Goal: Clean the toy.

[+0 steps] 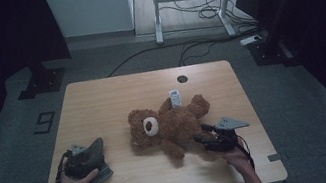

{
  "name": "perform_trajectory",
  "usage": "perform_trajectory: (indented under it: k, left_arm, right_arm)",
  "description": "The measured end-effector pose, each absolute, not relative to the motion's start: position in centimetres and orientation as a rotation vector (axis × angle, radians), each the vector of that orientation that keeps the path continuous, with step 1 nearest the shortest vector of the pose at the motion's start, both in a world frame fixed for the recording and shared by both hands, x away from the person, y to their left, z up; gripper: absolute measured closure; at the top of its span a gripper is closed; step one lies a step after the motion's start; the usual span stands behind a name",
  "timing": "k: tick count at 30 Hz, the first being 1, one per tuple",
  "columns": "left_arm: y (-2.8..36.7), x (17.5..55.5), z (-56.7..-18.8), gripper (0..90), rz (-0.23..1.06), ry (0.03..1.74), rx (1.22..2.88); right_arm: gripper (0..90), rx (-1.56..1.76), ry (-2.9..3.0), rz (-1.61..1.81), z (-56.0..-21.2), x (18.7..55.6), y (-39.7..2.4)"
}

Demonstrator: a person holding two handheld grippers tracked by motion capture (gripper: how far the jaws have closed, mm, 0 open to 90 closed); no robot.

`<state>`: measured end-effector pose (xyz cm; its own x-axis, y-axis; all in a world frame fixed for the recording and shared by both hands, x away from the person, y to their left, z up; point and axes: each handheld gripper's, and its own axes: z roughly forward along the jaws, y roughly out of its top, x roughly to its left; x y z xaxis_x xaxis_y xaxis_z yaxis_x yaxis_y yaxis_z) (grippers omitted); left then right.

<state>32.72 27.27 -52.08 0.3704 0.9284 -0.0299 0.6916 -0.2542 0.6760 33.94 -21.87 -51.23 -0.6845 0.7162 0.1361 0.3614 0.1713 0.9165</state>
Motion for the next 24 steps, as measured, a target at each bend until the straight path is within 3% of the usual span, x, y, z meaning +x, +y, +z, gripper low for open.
perform_trajectory:
  k: [9, 19, 24]
  left_arm:
    - [26.8, 31.5, -49.4, 19.9, 0.566, 1.302, 1.956]
    - [23.7, 29.9, -48.7, 19.3, 0.597, 1.203, 1.894]
    - [22.5, 29.5, -48.3, 18.9, 0.546, 1.152, 1.894]
  right_arm:
    - [37.6, 0.997, 2.148, 1.51, -51.2, 33.2, -21.9]
    - [33.1, 0.987, 2.17, 1.514, -51.1, 32.5, -21.7]
    - [29.9, 0.99, 2.173, 1.509, -51.1, 32.0, -21.5]
